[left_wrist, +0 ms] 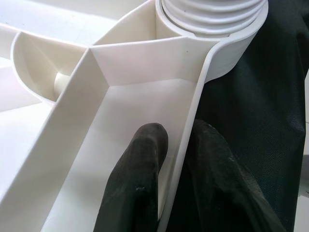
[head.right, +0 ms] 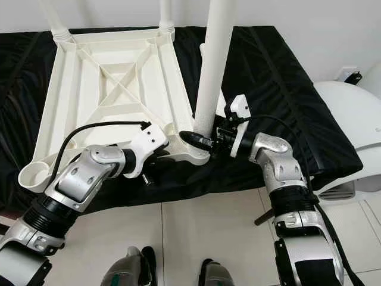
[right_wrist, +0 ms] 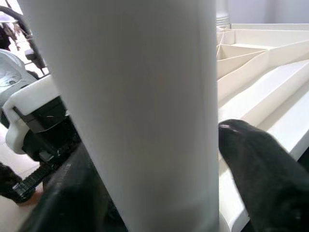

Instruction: Building children table

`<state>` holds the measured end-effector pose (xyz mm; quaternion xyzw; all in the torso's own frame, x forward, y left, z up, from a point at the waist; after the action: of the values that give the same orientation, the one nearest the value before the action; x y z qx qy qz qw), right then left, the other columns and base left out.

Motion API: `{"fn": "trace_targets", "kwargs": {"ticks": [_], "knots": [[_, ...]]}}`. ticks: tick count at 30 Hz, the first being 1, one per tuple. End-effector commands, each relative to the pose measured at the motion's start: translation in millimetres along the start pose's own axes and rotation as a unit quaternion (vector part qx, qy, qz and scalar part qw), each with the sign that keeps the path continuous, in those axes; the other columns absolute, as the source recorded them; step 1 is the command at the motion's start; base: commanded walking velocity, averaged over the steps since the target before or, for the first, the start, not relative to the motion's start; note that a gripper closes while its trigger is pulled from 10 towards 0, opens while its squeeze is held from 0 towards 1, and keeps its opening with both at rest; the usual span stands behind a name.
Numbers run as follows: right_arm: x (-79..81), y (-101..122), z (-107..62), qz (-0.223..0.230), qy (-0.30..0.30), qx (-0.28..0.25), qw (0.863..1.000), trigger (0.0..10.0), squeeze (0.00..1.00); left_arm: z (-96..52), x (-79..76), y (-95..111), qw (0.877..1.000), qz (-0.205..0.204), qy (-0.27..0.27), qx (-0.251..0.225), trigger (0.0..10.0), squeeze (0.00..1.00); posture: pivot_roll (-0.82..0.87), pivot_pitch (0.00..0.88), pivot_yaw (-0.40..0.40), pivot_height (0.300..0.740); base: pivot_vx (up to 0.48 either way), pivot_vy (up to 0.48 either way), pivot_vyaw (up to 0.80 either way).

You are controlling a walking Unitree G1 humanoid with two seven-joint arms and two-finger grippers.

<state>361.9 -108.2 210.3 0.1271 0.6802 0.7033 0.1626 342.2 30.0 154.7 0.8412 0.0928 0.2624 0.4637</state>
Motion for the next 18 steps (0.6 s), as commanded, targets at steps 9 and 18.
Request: {"fn": "trace_targets", "kwargs": {"ticks": [9, 18], "knots": [[-1.2, 0.7, -6.4, -0.003, 0.005, 0.000, 1.000, 0.0, 0.00, -0.9, 1.7, 14.7, 1.000, 0.013, 0.000, -0.024, 10.0, 0.00, -0.05, 0.159, 0.029, 0.740, 0.000, 0.000, 0.00], [4.7, -2.4, -7.4, -0.002, 0.001, 0.000, 1.000, 10.0, 0.00, -0.2, 1.6, 15.4, 1.000, 0.012, 0.001, -0.025, 10.0, 0.00, -0.05, 0.159, 0.027, 0.740, 0.000, 0.000, 0.00]]}}
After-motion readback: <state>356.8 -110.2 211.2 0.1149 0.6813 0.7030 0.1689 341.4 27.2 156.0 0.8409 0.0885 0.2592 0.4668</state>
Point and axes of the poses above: a point about 5 cm out from each wrist's last joint towards the gripper, its own z axis pointing out of the wrist towards the gripper, its own y axis along the axis of the wrist's last joint, x = y × z, the point moved 5 cm from there along z, pointing out of the wrist towards the gripper, and after that the axes turned 6 degrees about z, right-handed, at the moved point
